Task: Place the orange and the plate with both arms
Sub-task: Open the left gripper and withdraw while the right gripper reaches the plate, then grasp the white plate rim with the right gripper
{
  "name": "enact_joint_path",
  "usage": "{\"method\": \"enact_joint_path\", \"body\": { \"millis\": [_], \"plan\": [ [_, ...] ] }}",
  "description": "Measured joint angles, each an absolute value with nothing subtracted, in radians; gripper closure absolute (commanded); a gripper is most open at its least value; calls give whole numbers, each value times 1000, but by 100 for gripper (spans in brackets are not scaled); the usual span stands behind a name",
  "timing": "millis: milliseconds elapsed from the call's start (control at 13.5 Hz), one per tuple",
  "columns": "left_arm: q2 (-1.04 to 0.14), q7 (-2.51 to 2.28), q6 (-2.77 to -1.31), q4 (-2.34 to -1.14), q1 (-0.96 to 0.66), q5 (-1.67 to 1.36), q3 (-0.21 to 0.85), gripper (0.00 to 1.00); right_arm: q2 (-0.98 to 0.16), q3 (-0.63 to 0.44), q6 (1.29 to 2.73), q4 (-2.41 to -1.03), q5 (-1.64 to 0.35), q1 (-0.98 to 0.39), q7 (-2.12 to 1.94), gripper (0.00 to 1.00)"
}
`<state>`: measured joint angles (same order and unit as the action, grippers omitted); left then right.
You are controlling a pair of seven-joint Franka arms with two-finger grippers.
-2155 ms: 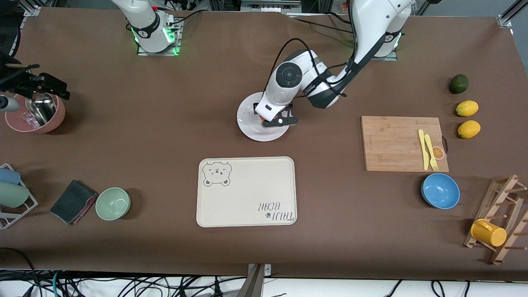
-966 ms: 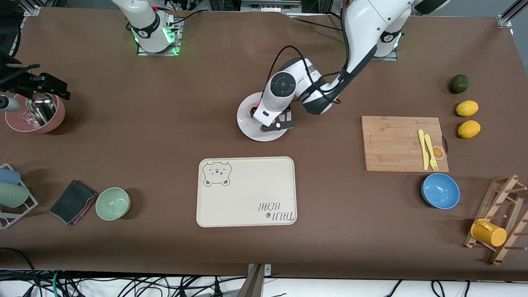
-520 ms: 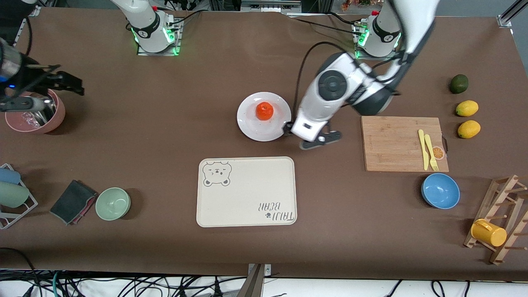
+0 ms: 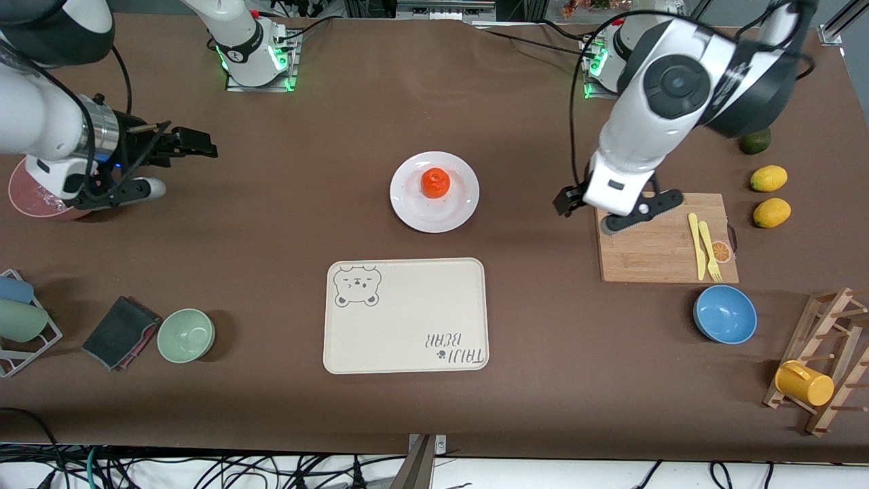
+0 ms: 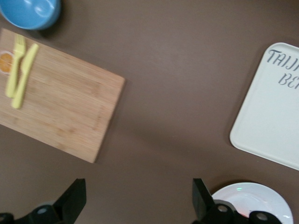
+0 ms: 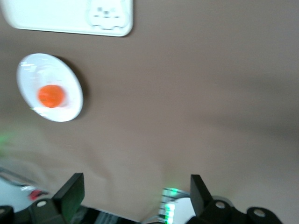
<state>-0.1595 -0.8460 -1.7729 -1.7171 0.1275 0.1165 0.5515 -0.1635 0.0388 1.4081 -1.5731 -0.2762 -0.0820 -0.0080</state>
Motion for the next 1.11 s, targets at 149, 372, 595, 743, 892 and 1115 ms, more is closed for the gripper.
{"method": "enact_joint_path", "body": {
  "millis": [149, 372, 595, 743, 892, 1115],
  "plan": [
    [-113, -777, -1703, -1701, 191, 91, 547, 0, -226, 40, 1463, -1584, -347, -111, -8, 0],
    [-74, -623, -1553, -1612, 205, 4, 416, 0, -296, 42, 1610, -1648, -448, -192, -2, 0],
    [-40, -440, -1485, -1575, 71, -51, 125, 0, -305, 60, 1741, -1773, -571, -237, -2, 0],
    [-31, -398, -1480, -1575, 35, -53, 59, 0, -306, 104, 1841, -1870, -650, -240, -17, 0],
    [-34, -397, -1480, -1575, 17, -53, 60, 0, -308, 152, 1947, -1944, -715, -241, -62, 0],
    [-38, -397, -1481, -1575, 7, -53, 61, 0, -331, 186, 2040, -2008, -860, -242, -224, 0]
  ]
}}
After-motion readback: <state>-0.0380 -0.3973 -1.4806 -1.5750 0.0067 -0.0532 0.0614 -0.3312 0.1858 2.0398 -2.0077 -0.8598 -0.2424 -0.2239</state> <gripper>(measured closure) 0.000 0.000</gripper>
